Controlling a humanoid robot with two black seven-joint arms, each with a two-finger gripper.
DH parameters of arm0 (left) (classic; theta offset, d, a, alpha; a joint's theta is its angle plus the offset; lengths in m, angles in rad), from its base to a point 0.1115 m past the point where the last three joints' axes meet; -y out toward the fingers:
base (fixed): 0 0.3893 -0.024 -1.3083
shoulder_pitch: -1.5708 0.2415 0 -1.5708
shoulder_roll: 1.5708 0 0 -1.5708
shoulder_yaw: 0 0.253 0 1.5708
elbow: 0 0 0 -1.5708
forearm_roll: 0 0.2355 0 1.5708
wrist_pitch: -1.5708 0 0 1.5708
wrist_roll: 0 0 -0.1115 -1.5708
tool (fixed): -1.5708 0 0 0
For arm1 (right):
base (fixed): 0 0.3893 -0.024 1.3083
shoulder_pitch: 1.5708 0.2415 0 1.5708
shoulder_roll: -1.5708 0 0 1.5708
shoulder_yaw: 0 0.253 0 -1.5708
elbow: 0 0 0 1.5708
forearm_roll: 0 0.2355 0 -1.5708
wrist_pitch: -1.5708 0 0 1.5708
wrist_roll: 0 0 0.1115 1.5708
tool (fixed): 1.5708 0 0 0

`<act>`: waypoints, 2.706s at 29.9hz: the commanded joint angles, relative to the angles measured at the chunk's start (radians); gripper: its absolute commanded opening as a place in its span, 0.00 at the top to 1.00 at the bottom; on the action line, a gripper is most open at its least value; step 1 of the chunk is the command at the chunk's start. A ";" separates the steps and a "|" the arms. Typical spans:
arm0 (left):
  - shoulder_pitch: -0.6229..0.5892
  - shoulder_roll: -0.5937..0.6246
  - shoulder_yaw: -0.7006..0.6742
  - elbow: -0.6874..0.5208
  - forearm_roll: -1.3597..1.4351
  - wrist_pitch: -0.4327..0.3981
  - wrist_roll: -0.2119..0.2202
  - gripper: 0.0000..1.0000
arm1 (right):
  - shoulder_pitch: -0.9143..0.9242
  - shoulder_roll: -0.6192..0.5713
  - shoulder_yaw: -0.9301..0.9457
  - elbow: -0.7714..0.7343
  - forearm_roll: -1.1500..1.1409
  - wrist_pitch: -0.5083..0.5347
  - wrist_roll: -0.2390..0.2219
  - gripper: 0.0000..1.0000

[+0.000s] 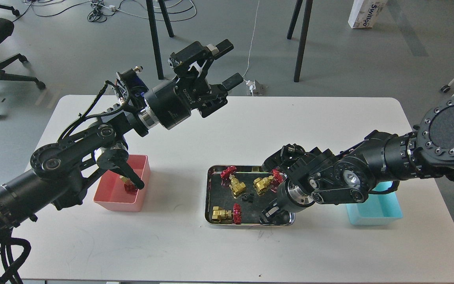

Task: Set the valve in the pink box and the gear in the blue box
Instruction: 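Close the right gripper on the dark gear among the valves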

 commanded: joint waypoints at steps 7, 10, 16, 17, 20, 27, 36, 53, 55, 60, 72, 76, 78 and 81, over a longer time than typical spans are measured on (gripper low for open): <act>0.001 0.000 0.002 0.001 0.000 0.000 0.000 0.13 | -0.008 0.000 0.002 0.000 0.000 -0.016 0.014 0.49; 0.002 0.000 0.002 0.001 0.000 -0.001 0.000 0.13 | -0.013 0.000 0.005 0.000 0.000 -0.019 0.014 0.51; 0.008 -0.002 0.002 0.003 0.000 -0.001 0.000 0.13 | -0.018 0.000 0.012 0.000 0.000 -0.020 0.016 0.54; 0.008 -0.002 0.002 0.003 0.000 -0.001 0.000 0.13 | -0.018 0.000 0.012 0.000 0.000 -0.022 0.019 0.55; 0.008 -0.002 0.000 0.007 0.000 -0.003 0.000 0.13 | -0.018 0.000 0.012 -0.001 -0.001 -0.022 0.019 0.56; 0.010 -0.002 0.000 0.011 0.000 -0.005 0.000 0.13 | -0.013 0.000 0.012 -0.001 -0.003 -0.020 0.019 0.57; 0.014 -0.002 0.000 0.012 0.000 -0.006 0.000 0.13 | -0.010 0.000 0.012 0.000 -0.001 -0.017 0.019 0.58; 0.024 -0.002 -0.006 0.012 0.000 -0.006 0.000 0.12 | -0.015 0.000 0.006 0.003 -0.003 -0.016 0.019 0.65; 0.024 -0.002 -0.006 0.012 0.000 -0.008 0.000 0.12 | -0.015 0.000 0.005 0.005 -0.004 -0.014 0.019 0.68; 0.024 -0.002 -0.006 0.011 0.000 -0.008 0.000 0.12 | -0.015 0.000 0.000 0.005 -0.009 -0.011 0.019 0.70; 0.025 -0.002 -0.005 0.012 0.000 -0.008 0.000 0.12 | 0.004 0.000 -0.003 0.016 -0.010 -0.009 0.019 0.80; 0.028 -0.005 -0.006 0.012 0.000 -0.008 0.000 0.12 | 0.025 0.000 -0.003 0.028 -0.007 -0.009 0.020 0.81; 0.028 -0.011 -0.006 0.012 0.000 -0.008 0.000 0.12 | 0.056 0.000 0.000 0.055 -0.006 -0.009 0.019 0.81; 0.028 -0.015 -0.006 0.012 0.000 -0.008 0.000 0.12 | 0.114 0.000 0.009 0.117 -0.004 -0.009 0.019 0.82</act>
